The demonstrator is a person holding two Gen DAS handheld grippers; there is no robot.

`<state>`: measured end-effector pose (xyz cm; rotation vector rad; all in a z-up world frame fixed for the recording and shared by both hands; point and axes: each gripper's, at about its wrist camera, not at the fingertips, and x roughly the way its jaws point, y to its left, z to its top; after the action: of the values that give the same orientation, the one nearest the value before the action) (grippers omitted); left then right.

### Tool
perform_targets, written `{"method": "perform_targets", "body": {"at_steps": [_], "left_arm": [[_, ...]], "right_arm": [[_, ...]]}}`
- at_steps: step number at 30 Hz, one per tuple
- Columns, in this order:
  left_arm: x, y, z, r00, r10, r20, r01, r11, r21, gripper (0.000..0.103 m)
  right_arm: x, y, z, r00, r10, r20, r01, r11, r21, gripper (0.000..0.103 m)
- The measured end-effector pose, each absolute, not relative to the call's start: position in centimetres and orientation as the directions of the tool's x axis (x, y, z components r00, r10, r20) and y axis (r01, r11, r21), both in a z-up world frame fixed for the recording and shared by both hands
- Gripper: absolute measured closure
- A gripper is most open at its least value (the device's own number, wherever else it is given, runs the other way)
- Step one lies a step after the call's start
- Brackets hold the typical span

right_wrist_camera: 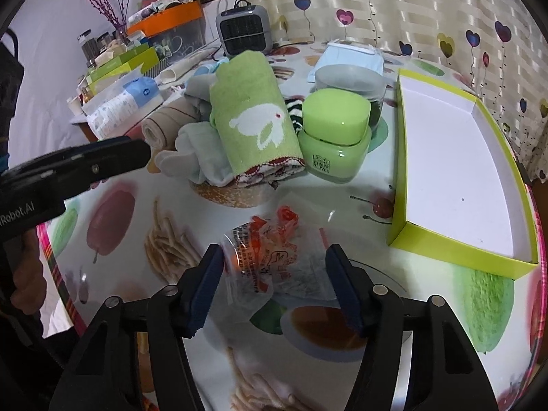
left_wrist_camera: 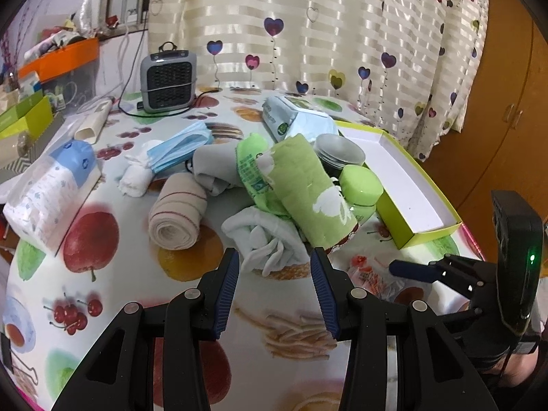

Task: Organize soft objects
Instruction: 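Grasp the green rabbit towel with the left gripper while the right gripper grasps the snack bag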

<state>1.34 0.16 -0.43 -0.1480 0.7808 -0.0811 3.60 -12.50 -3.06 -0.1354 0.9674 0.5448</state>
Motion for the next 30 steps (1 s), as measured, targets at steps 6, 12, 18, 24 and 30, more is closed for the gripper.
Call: {"method": "perform_targets", "body": {"at_steps": [6,12,18,24,30], "left_arm": [[2.8,-0.2,-0.7,0.7,-0.16,-0.696,0.032,0.981,-0.193,0.061],[4.8,-0.3,-1.1,0.693,-0.204,-0.692,0.046,0.97,-0.24,0.051],[7.0,-0.6,-1.8,0.68,-0.235,-0.694,0.053,0.96,-0.273,0.05],[8.4,-0.8,-2.2,0.675,-0.251,-0.694,0.049,0.954,-0.297,0.049],[9.1,-1.0,-2.6,0.672,-0.255,-0.695,0.046,0.952,-0.304,0.05]], "right_arm": [[3.8,-12.9,-3.0,0.447,0.401,-0.8,-0.504,0.851,0.144,0.057],[3.9,-13.1,-2.7,0.456,0.419,-0.785,-0.51,0.846,0.155,0.064],[4.1,-13.4,-2.2,0.466,0.43,-0.773,-0.514,0.843,0.159,0.065],[4.2,-13.4,-2.0,0.474,0.437,-0.764,-0.515,0.842,0.162,0.065],[4.4,-13.8,-2.1,0.479,0.435,-0.763,-0.501,0.849,0.17,0.065]]}}
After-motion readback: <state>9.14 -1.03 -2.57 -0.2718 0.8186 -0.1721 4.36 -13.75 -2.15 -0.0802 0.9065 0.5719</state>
